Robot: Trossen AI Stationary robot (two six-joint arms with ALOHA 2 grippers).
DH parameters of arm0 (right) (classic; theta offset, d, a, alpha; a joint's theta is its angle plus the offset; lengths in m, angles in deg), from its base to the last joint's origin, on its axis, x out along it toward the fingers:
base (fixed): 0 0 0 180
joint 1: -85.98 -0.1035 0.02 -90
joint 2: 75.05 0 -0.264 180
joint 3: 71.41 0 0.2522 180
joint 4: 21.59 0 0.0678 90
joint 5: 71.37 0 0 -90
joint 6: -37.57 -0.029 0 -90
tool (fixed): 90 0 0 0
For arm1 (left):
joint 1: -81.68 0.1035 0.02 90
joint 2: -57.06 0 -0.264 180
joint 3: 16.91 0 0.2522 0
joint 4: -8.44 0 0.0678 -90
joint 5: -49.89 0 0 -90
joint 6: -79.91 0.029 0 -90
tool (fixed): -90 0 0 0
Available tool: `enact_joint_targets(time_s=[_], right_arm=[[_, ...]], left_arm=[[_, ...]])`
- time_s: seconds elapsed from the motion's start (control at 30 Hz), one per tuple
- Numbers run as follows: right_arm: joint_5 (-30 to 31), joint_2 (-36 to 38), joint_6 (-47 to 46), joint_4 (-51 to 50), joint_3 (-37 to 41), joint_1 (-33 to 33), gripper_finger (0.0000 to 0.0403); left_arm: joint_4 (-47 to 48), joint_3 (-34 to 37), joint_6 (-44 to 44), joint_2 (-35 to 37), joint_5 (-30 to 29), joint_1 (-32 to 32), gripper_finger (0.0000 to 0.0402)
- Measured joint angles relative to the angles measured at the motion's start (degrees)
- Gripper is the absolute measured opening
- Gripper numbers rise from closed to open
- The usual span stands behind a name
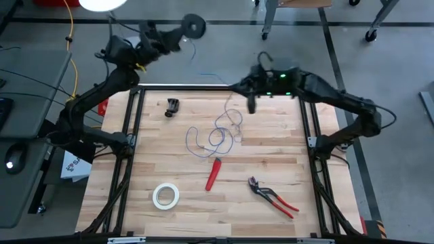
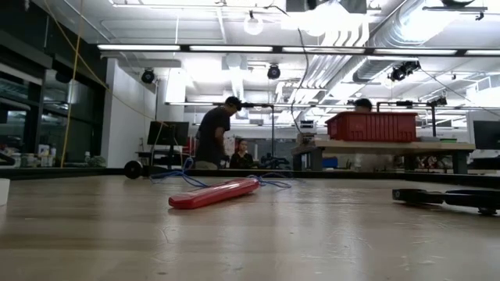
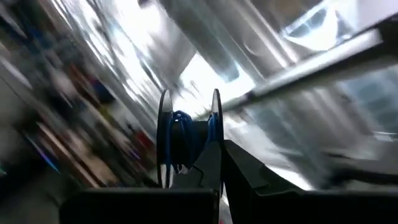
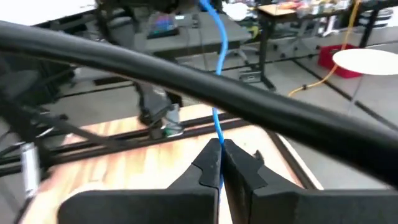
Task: Coil cords
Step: Uncoil the blue wire cable from the black spool
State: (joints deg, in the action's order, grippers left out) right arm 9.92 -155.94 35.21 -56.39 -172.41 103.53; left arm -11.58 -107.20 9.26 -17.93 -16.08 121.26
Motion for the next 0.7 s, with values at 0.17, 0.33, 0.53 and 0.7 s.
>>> enact_joint_targets(time_s=[0.17, 0.33, 0.53, 0.7], right_arm=[[0.4, -6.9, 0.5, 10.9, 0.0, 1.1, 0.0], [0.5, -10.2, 0.9, 14.9, -0.2, 5.7, 0.0], [-1.5, -7.6, 3.4, 9.9, -4.7, 11.5, 0.0], [-0.9, -4.1, 7.8, -0.5, -10.0, 15.1, 0.0]], left_arm=[[-0.6, 0.0, -7.3, -1.5, 7.3, -6.9, 0.0], [0.7, 0.0, -11.4, -1.0, 16.7, -11.9, 0.0], [22.3, 0.0, -5.1, 4.4, 20.2, -14.1, 0.0], [48.8, 0.0, 8.2, 9.2, 21.4, -12.8, 0.0]])
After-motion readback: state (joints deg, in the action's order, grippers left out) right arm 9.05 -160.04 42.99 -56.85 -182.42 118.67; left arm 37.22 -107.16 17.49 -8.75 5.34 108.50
